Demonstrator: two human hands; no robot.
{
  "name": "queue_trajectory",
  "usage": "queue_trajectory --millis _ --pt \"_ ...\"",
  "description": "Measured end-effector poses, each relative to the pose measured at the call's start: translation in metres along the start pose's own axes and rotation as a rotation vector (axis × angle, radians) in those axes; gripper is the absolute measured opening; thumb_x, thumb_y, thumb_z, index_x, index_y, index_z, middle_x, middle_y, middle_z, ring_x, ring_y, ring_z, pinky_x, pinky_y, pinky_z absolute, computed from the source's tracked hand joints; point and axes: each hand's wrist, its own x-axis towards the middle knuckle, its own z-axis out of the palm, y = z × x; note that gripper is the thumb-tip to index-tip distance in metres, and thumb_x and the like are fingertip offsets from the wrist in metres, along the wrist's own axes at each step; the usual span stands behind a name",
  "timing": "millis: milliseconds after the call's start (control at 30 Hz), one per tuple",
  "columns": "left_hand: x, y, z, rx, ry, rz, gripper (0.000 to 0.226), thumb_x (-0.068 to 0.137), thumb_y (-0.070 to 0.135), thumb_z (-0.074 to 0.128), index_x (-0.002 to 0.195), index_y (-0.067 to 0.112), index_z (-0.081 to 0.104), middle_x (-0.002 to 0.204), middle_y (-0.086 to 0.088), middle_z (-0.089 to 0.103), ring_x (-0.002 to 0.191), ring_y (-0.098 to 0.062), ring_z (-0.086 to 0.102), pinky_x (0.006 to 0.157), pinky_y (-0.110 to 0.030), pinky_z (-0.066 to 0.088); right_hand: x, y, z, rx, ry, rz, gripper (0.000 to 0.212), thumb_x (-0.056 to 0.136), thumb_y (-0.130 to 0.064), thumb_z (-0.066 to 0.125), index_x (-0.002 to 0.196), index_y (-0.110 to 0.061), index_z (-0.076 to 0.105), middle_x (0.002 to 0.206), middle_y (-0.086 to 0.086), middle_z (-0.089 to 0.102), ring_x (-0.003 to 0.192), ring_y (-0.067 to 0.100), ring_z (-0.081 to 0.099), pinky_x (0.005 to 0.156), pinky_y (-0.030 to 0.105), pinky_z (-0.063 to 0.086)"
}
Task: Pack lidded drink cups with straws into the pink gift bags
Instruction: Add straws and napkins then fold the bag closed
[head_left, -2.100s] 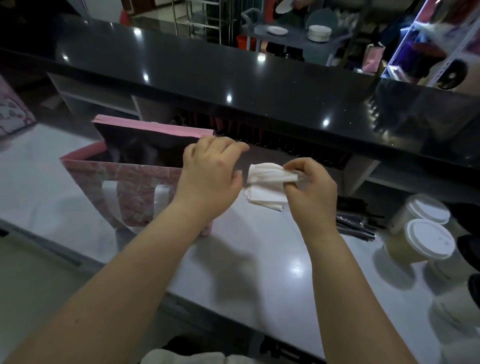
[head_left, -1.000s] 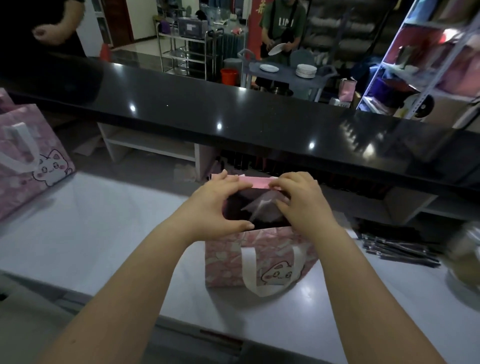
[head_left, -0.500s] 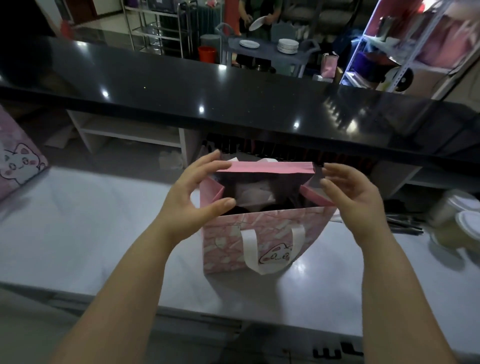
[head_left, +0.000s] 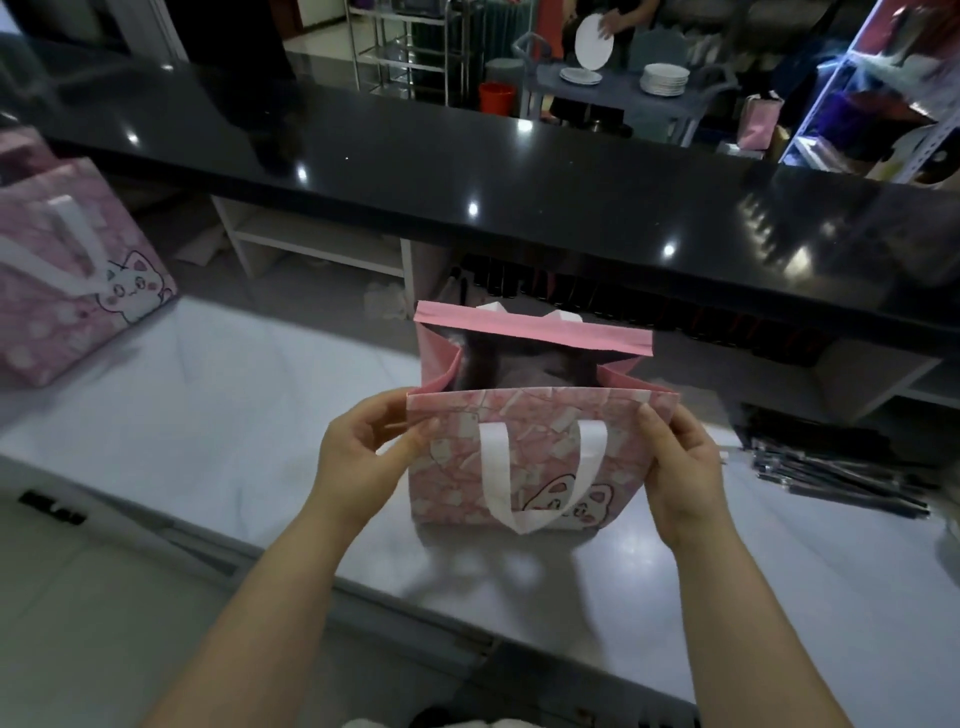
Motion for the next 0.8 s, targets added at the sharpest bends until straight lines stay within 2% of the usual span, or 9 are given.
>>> queue_trajectory --millis 67,167,300,467,533,633,667,733,800 --pt "0.000 0.002 0.010 0.052 0.008 0.019 0.025 0.081 0.036 0.073 0.104 0.043 0.072 0.103 0.008 0.074 0.097 -0.018 0.070 0.085 -0.038 0.058 -0.001 0.003 0.006 -0.010 0.062 -0.025 0.017 0.081 -0.038 0.067 0.090 -0.026 0.075 0.092 -0.002 0.075 0.084 0.014 0.071 0.067 0.023 0.056" --pt "-0.003 0.006 0.023 0.113 -0.016 0.075 0.021 0.087 0.039 0.066 0.104 0.049 0.070 0.102 0.016 0.072 0.096 -0.008 0.069 0.081 -0.023 0.057 -0.004 0.006 0.009 -0.064 0.084 -0.130 0.014 0.089 -0.041 0.059 0.089 -0.031 0.070 0.089 -0.010 0.073 0.084 0.007 0.069 0.068 0.021 0.055" --pt "-0.007 0.012 0.028 0.004 0.025 0.037 0.013 0.093 0.035 0.062 0.097 0.038 0.074 0.094 0.010 0.074 0.089 -0.007 0.069 0.073 -0.020 0.056 -0.002 0.005 0.004 -0.098 0.139 -0.190 0.013 0.093 -0.041 0.053 0.092 -0.032 0.063 0.084 -0.018 0.068 0.081 0.001 0.064 0.070 0.018 0.053" --pt "-0.005 0.013 0.011 -0.141 -0.042 -0.081 0.012 0.079 0.025 0.070 0.086 0.029 0.079 0.084 0.002 0.075 0.082 -0.011 0.071 0.070 -0.021 0.055 0.004 -0.006 -0.011 -0.073 0.031 -0.150 0.010 0.084 -0.033 0.062 0.078 -0.029 0.069 0.075 -0.014 0.068 0.071 0.002 0.064 0.061 0.017 0.052" --pt "-0.005 0.011 0.010 -0.179 0.019 -0.086 0.012 0.075 0.024 0.073 0.085 0.028 0.078 0.086 0.001 0.076 0.083 -0.013 0.071 0.070 -0.021 0.056 0.005 -0.008 -0.017 -0.064 -0.024 -0.138 0.009 0.081 -0.030 0.065 0.076 -0.031 0.072 0.074 -0.013 0.069 0.068 0.003 0.063 0.058 0.016 0.051" --pt "-0.007 0.009 0.020 -0.163 0.186 -0.054 0.010 0.071 0.026 0.076 0.080 0.032 0.076 0.082 0.006 0.075 0.079 -0.009 0.071 0.068 -0.020 0.055 0.008 -0.007 -0.022 -0.088 -0.053 -0.129 0.010 0.078 -0.025 0.067 0.076 -0.032 0.074 0.076 -0.011 0.071 0.072 0.004 0.066 0.062 0.018 0.053" --pt "-0.007 0.008 0.023 -0.117 0.221 -0.025 0.010 0.071 0.029 0.076 0.079 0.034 0.076 0.085 0.009 0.073 0.080 -0.008 0.070 0.070 -0.022 0.055 0.009 -0.008 -0.022 -0.095 -0.053 -0.126 0.011 0.077 -0.023 0.069 0.076 -0.032 0.074 0.077 -0.011 0.072 0.074 0.004 0.066 0.064 0.019 0.054" --pt "-0.006 0.006 0.024 0.005 0.247 0.028 0.008 0.072 0.035 0.075 0.078 0.040 0.074 0.103 0.015 0.068 0.096 -0.008 0.065 0.081 -0.033 0.055 0.012 -0.009 -0.024 -0.107 -0.056 -0.122 0.010 0.073 -0.022 0.071 0.074 -0.032 0.073 0.085 -0.013 0.072 0.078 0.001 0.066 0.067 0.019 0.054" --pt "-0.001 0.006 0.020 0.091 0.183 0.023 0.006 0.073 0.041 0.072 0.078 0.041 0.075 0.129 0.023 0.056 0.121 -0.007 0.053 0.099 -0.042 0.048 0.017 -0.010 -0.026 -0.142 -0.063 -0.123 0.010 0.073 -0.023 0.073 0.070 -0.032 0.071 0.110 -0.017 0.066 0.091 -0.004 0.063 0.072 0.018 0.054"
